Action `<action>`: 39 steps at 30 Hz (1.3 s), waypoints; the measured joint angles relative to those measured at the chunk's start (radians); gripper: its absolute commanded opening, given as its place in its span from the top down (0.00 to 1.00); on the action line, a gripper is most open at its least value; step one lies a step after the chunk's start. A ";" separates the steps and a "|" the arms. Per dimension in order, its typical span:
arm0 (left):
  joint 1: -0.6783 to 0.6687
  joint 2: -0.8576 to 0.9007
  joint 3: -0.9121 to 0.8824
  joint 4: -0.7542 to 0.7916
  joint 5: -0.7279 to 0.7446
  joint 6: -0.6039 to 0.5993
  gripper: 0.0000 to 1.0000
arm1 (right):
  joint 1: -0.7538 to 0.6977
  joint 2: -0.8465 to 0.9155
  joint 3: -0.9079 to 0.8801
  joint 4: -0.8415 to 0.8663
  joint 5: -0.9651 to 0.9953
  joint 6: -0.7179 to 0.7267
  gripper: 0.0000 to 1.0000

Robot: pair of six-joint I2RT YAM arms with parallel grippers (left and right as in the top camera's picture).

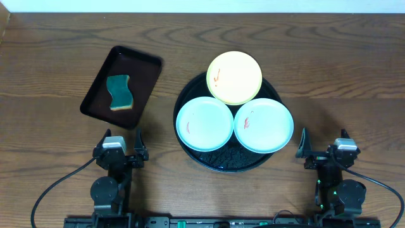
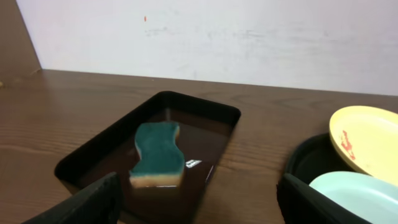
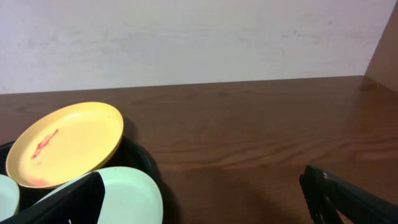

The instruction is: Clean dirty plates on tray and stack at the side

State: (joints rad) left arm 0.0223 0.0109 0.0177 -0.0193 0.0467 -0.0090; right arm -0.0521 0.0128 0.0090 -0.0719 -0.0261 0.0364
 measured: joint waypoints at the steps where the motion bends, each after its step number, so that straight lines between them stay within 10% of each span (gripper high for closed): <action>1: 0.000 0.000 0.000 0.000 0.015 -0.028 0.20 | 0.000 0.000 0.000 0.000 0.000 0.000 0.01; 8: 0.000 0.000 -0.005 0.090 0.290 -0.259 0.20 | 0.000 0.000 0.000 0.000 0.000 0.000 0.01; 15: 0.000 -0.002 0.000 0.686 0.585 -0.430 0.20 | 0.000 0.000 0.000 0.000 0.000 0.000 0.01; 18: 0.000 -0.002 0.051 0.706 0.640 -0.482 0.20 | 0.000 0.000 0.000 0.000 0.000 0.000 0.01; 39: 0.000 0.447 1.130 -0.724 0.741 -0.396 0.20 | 0.000 0.000 0.000 0.001 0.000 0.000 0.01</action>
State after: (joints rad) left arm 0.0223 0.4583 1.1477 -0.7433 0.7876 -0.4049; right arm -0.0521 0.0128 0.0090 -0.0711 -0.0257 0.0360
